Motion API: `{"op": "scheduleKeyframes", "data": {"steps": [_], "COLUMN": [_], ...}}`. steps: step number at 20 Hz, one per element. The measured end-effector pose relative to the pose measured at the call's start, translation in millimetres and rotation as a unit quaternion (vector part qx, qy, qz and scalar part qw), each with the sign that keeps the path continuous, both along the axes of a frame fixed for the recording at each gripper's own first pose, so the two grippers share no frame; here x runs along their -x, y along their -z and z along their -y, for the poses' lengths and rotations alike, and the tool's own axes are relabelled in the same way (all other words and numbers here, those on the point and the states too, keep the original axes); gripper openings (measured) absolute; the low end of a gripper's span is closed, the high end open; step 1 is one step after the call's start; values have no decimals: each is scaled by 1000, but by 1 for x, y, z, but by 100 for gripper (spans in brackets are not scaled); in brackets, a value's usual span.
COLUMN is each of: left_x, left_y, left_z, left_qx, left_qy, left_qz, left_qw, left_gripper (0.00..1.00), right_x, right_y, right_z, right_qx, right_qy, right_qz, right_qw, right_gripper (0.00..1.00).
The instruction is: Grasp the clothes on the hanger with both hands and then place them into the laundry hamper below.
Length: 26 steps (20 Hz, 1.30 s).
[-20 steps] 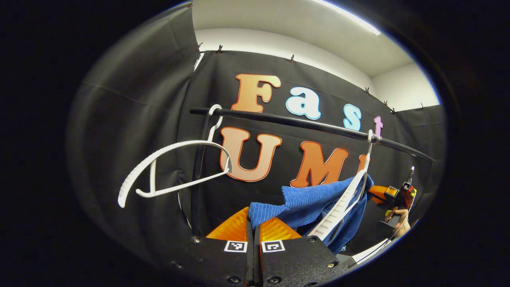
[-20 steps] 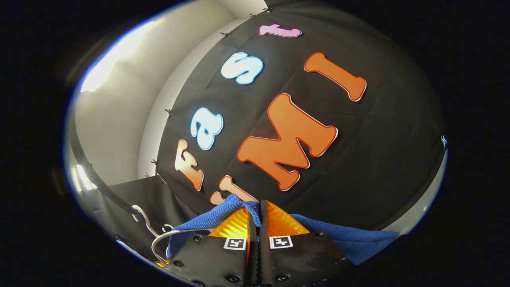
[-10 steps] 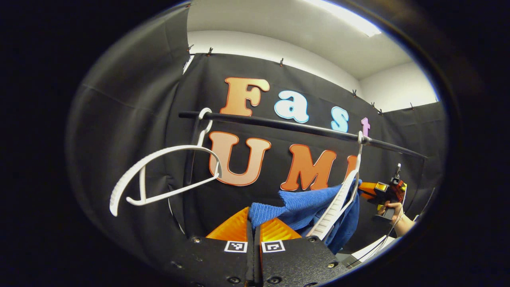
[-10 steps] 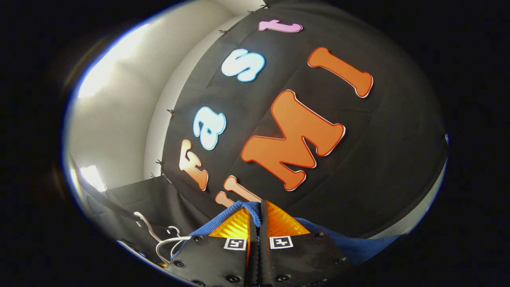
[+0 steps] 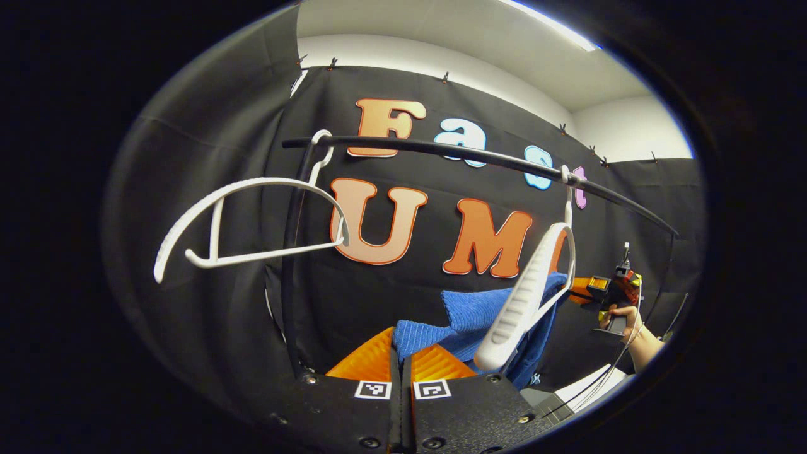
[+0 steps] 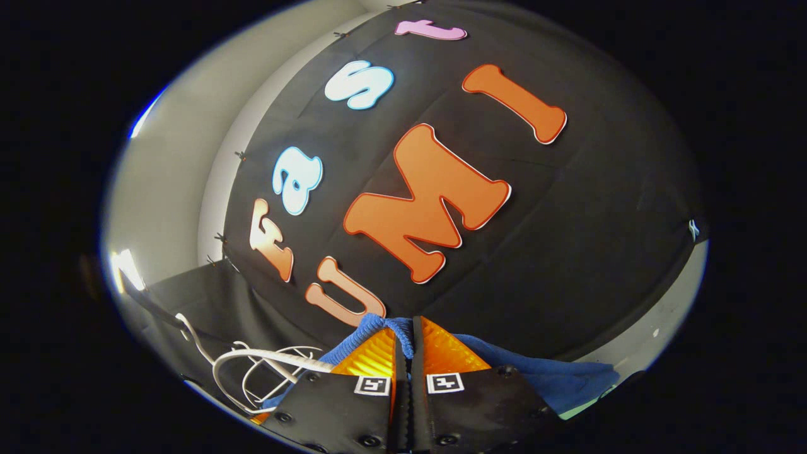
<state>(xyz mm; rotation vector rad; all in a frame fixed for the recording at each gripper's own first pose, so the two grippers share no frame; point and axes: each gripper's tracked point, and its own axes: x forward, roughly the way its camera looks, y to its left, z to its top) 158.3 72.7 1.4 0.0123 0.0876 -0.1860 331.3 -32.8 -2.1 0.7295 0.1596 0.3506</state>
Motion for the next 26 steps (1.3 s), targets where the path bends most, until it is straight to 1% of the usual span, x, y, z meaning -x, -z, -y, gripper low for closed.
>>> {"op": "scheduleKeyframes", "data": {"steps": [2, 4, 6, 9, 12, 16, 19, 23, 26], "left_x": [5, 14, 20, 32, 34, 40, 34, 32, 34], "left_y": [15, 34, 52, 77, 91, 101, 108, 117, 126], "left_z": [2, 4, 8, 15, 20, 36, 56, 99, 130], "left_qx": [2, -10, -18, 2, 8, 12, 12, 16, 17], "left_qy": [-8, -17, -17, -16, -15, 4, 27, 59, 77], "left_qz": [-12, -22, -37, -59, -70, -77, -84, -89, -100], "left_qw": [1000, 1000, 999, 998, 997, 997, 996, 994, 992], "left_gripper": [0, 0, 0, 0, 0, 0, 0, 0, 0], "right_x": [6, 15, 27, 49, 69, 95, 114, 136, 148], "right_y": [19, 39, 61, 87, 104, 113, 118, 123, 127], "right_z": [3, 8, 10, 6, 2, -1, -9, -17, -18], "right_qx": [14, 30, 49, 74, 91, 105, 131, 164, 175], "right_qy": [8, 16, 22, 22, 21, 20, 17, 9, 4], "right_qz": [-16, -34, -51, -70, -82, -88, -89, -91, -95], "right_qw": [1000, 999, 997, 994, 992, 990, 987, 982, 980], "right_gripper": [8, 8, 8, 8, 8, 8, 8, 8, 8]}}
